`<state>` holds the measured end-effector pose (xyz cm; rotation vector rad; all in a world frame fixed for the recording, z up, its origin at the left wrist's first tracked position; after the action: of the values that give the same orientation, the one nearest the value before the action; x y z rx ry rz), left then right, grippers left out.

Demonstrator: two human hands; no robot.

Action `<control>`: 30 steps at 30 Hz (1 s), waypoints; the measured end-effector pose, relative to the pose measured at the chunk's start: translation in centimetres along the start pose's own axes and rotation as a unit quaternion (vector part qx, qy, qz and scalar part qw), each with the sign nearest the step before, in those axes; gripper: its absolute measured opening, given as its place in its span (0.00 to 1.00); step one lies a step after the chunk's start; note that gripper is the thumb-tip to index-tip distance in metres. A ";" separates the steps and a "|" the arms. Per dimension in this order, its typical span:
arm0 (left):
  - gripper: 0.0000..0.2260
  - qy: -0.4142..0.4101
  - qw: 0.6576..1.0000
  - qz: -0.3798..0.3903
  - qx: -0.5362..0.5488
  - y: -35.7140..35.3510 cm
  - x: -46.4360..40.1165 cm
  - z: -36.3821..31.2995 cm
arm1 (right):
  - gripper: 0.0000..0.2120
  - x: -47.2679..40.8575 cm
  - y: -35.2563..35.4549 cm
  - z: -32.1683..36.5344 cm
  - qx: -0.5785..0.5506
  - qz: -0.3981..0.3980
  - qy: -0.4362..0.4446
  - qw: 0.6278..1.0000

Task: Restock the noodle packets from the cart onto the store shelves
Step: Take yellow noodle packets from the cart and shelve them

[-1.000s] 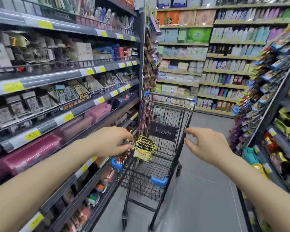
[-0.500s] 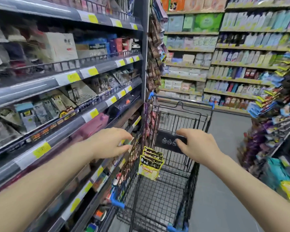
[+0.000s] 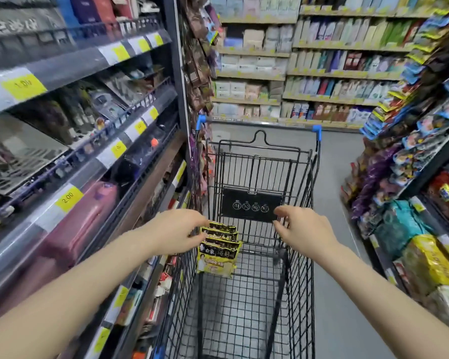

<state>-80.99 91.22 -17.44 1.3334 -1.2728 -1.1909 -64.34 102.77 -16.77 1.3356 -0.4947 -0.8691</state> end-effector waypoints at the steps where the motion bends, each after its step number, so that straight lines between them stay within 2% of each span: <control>1: 0.18 0.003 1.000 0.006 0.003 -1.0 -0.8 0.6 | 0.19 -0.8 -1.1 -0.4 -0.002 0.007 -0.004 1.000; 9: 0.18 0.024 0.997 0.060 0.041 -9.3 -5.1 5.3 | 0.18 -5.9 -12.4 -3.1 -0.031 0.086 -0.035 0.995; 14: 0.15 0.040 0.995 0.058 0.063 -14.4 -7.4 8.5 | 0.17 -8.3 -21.1 -4.6 -0.056 0.128 -0.080 0.987; 17: 0.13 0.016 0.996 0.060 0.064 -18.1 -8.3 9.2 | 0.19 -8.9 -26.9 -5.6 -0.068 0.150 -0.115 0.980; 22: 0.17 -0.029 0.997 0.014 0.069 -22.3 -8.9 10.9 | 0.17 -8.9 -36.5 -6.3 -0.088 0.195 -0.162 0.963; 30: 0.10 -0.062 0.996 -0.012 0.065 -25.9 -7.4 12.8 | 0.18 -8.6 -48.3 -6.0 -0.192 0.223 -0.267 0.918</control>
<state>-90.61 100.04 -44.26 1.3898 -1.4473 -1.2427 -77.52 113.30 -63.22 0.5737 -0.9570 -0.8828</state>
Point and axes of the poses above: each hand's wrist, its own x-axis away from the middle knuckle, its own y-axis out of the back of the hand, z = x × y, the point moved 9 cm from there along -x, towards the middle knuckle, and after that the axes turned 9 degrees about -z, right-handed, at the moved point
